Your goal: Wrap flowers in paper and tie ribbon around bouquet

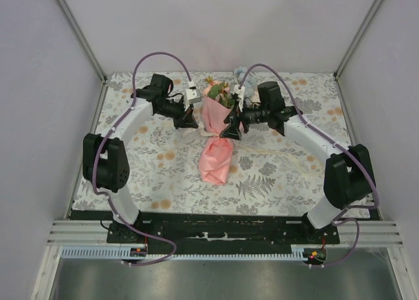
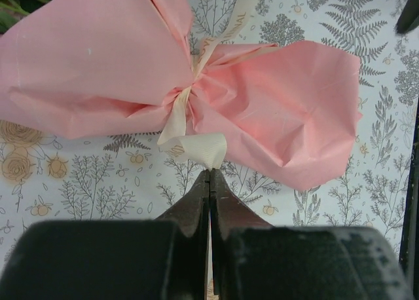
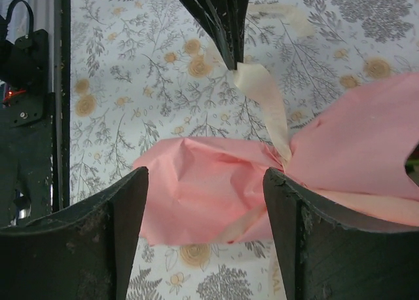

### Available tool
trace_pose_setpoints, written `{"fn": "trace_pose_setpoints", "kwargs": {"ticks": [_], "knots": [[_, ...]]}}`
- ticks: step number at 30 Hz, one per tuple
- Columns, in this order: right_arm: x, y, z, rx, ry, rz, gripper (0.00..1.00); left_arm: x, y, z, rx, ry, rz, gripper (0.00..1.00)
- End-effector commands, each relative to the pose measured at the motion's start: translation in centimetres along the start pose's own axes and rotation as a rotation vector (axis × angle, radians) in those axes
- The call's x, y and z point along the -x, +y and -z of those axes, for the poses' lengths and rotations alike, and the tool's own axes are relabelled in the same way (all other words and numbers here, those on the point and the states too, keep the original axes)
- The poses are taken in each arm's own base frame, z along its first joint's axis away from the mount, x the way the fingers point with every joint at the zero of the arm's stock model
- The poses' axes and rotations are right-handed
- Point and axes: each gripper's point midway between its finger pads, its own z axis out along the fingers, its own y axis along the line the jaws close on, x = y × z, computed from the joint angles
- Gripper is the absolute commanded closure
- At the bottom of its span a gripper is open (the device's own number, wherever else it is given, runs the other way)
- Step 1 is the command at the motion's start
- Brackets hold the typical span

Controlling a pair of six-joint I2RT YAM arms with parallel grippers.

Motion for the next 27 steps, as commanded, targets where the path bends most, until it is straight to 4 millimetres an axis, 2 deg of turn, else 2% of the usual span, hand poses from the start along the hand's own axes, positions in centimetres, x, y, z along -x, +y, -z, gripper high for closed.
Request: {"fn": "trace_pose_setpoints", "kwargs": {"ticks": [1, 7, 17, 21, 24, 26, 27], "knots": [[2.8, -0.3, -2.7, 0.041, -0.066, 0.03, 0.22, 3.2, -1.2, 0.5, -0.006, -0.097, -0.05, 0.98], [2.6, -0.8, -5.5, 0.045, -0.049, 0.007, 0.24, 3.3, -1.8, -0.2, -0.015, -0.103, -0.082, 0.98], [1.2, -1.8, -7.6, 0.024, -0.003, 0.011, 0.36, 3.6, -2.6, -0.6, -0.032, -0.104, -0.134, 0.98], [0.7, -2.2, -8.2, 0.019, 0.008, 0.007, 0.47, 3.5, -2.7, -0.8, -0.037, -0.103, -0.145, 0.98], [0.5, -2.3, -8.3, 0.013, 0.012, 0.007, 0.6, 3.5, -2.7, -0.9, -0.039, -0.102, -0.155, 0.98], [0.5, -2.1, -8.3, 0.018, 0.011, 0.008, 0.75, 3.4, -2.5, -0.9, -0.035, -0.097, -0.161, 0.98], [0.6, -2.1, -8.3, 0.021, 0.009, 0.012, 0.87, 3.3, -2.4, -0.9, -0.035, -0.097, -0.163, 0.98]]}}
